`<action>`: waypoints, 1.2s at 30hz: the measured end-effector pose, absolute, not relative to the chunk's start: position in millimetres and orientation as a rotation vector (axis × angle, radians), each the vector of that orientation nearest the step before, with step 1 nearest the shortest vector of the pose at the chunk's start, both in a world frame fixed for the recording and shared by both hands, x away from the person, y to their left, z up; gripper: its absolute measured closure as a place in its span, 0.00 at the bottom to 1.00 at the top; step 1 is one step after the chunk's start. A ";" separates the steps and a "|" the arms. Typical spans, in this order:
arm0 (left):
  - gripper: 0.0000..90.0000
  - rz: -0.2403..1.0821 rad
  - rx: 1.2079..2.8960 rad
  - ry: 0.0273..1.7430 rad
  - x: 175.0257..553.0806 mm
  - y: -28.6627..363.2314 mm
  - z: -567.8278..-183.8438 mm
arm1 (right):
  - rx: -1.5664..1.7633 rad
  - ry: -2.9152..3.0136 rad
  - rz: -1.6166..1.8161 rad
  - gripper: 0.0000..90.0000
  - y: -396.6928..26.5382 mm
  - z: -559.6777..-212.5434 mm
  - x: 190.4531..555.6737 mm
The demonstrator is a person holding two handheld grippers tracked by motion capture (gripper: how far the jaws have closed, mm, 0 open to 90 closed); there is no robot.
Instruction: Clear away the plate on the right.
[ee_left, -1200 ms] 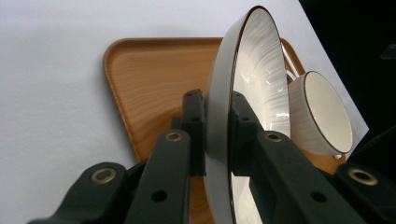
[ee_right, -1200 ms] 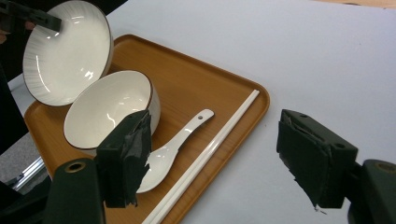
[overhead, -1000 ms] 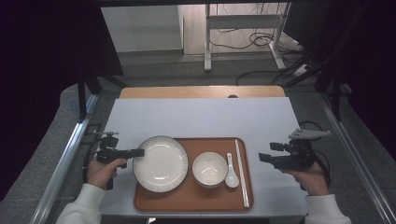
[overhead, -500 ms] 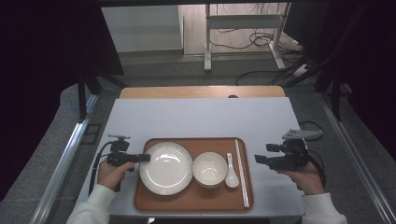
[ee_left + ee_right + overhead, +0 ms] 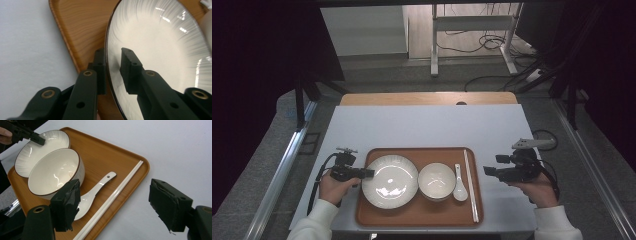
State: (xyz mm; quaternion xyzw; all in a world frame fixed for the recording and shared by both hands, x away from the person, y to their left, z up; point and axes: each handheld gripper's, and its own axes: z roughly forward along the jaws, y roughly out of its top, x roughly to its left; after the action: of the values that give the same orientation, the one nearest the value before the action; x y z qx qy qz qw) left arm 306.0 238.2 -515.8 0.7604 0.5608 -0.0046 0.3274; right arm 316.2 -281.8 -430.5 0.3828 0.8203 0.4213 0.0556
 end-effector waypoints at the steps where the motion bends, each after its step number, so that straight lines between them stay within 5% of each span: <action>1: 0.79 -0.006 2.009 1.469 305.8 238.0 -516.9 | 1.158 2.492 1.277 0.28 -281.6 -430.6 316.4; 6: 0.71 0.021 1.998 1.446 302.8 235.7 -513.7 | 1.157 2.489 1.284 0.28 -281.4 -429.8 316.9; 12: 0.41 0.098 1.978 1.419 296.0 238.5 -503.5 | 1.160 2.486 1.286 0.28 -280.0 -429.3 316.5; 20: 0.19 0.288 1.886 1.378 279.9 243.6 -477.4 | 1.126 2.448 1.270 0.29 -277.7 -429.0 315.7; 36: 0.14 0.461 1.896 1.275 239.5 255.2 -460.5 | 1.153 2.453 1.212 0.28 -294.3 -443.9 316.2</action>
State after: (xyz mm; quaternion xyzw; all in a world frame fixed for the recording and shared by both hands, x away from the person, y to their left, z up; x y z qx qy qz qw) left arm 239.5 255.2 -460.5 0.7475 0.5026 0.1817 0.3945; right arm 316.2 -294.3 -443.9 0.3870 0.8230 0.4068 0.0861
